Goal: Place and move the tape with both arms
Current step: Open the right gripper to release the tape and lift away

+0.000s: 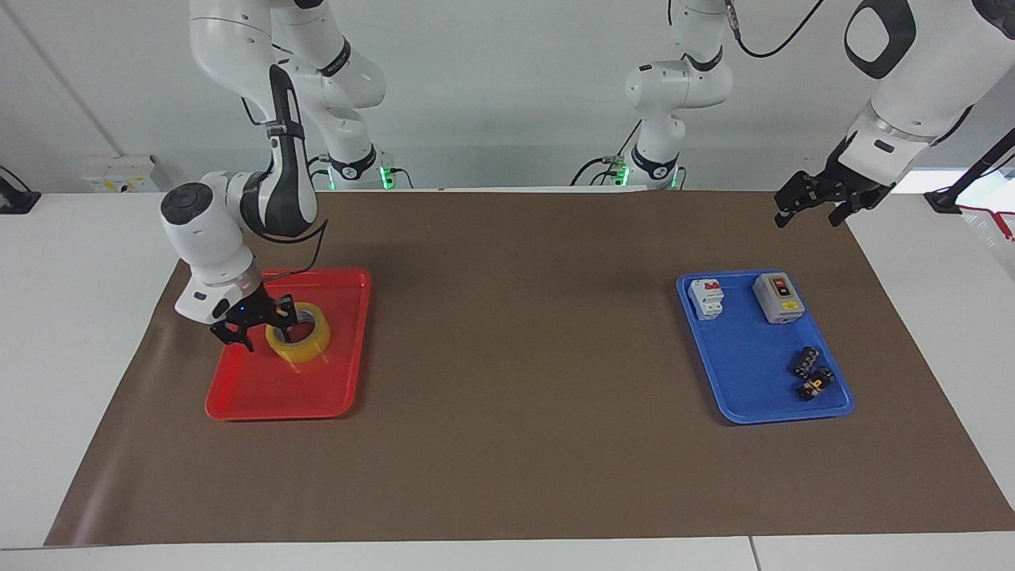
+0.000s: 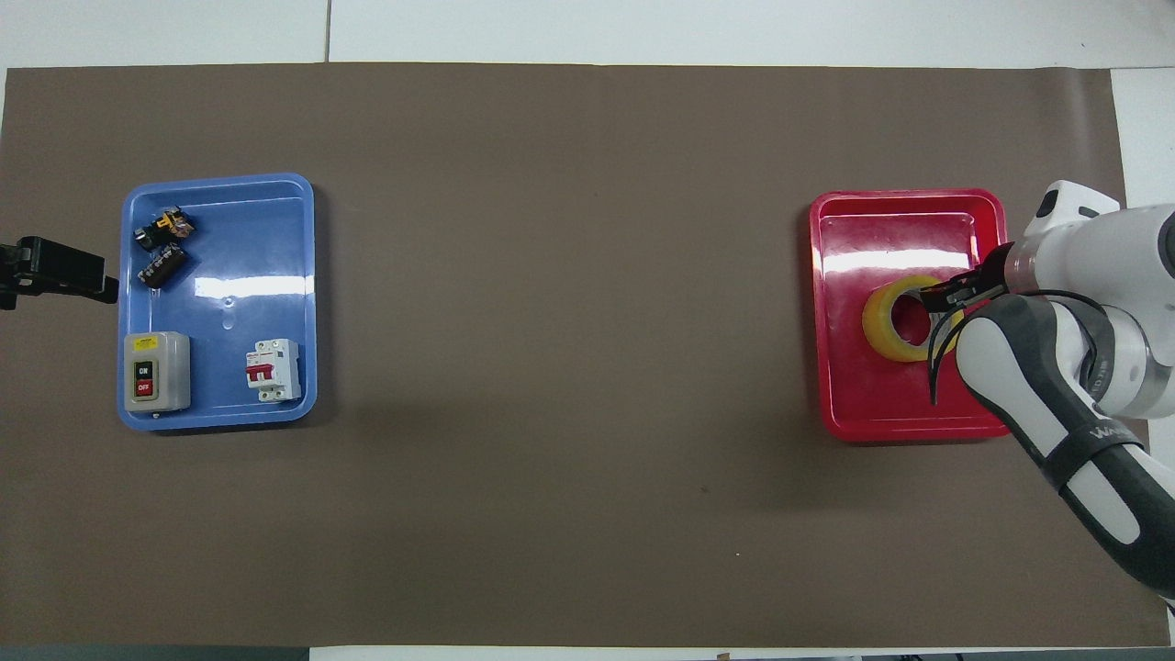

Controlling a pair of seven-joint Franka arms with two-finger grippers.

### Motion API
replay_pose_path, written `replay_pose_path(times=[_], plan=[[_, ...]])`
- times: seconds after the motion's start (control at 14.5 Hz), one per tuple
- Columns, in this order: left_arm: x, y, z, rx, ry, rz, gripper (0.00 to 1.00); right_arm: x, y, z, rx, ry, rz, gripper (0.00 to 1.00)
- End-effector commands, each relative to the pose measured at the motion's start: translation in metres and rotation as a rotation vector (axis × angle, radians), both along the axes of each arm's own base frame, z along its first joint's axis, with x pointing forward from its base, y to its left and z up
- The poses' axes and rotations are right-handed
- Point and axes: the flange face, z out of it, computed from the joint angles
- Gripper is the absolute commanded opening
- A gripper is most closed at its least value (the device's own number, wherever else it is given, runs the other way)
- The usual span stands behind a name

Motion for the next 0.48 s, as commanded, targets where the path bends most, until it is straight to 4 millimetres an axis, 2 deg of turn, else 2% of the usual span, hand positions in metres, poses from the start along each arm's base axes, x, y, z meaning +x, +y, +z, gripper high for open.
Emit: replay_pose_path(times=[0.0, 0.14, 0.21, 0.28, 0.34, 0.41], plan=[[-0.005, 0.002, 0.001, -0.011, -0.015, -0.010, 1.00, 0.014, 0.012, 0.044, 0.006, 0.009, -0.044, 1.00], [-0.005, 0.002, 0.001, -0.011, -0.015, -0.010, 1.00, 0.015, 0.037, 0.083, 0.023, 0.043, -0.163, 1.00], [-0.005, 0.002, 0.001, -0.011, -0.015, -0.010, 1.00, 0.013, 0.042, 0.099, 0.035, 0.048, -0.255, 1.00], [-0.005, 0.001, 0.001, -0.011, -0.015, -0.012, 1.00, 0.009, 0.050, 0.111, 0.045, 0.035, -0.310, 1.00], [-0.005, 0.002, 0.001, -0.011, -0.015, -0.010, 1.00, 0.004, 0.072, 0.124, 0.052, 0.029, -0.330, 1.00], [-0.005, 0.002, 0.001, -0.011, -0.015, -0.010, 1.00, -0.002, 0.084, 0.133, 0.056, 0.034, -0.357, 1.00]])
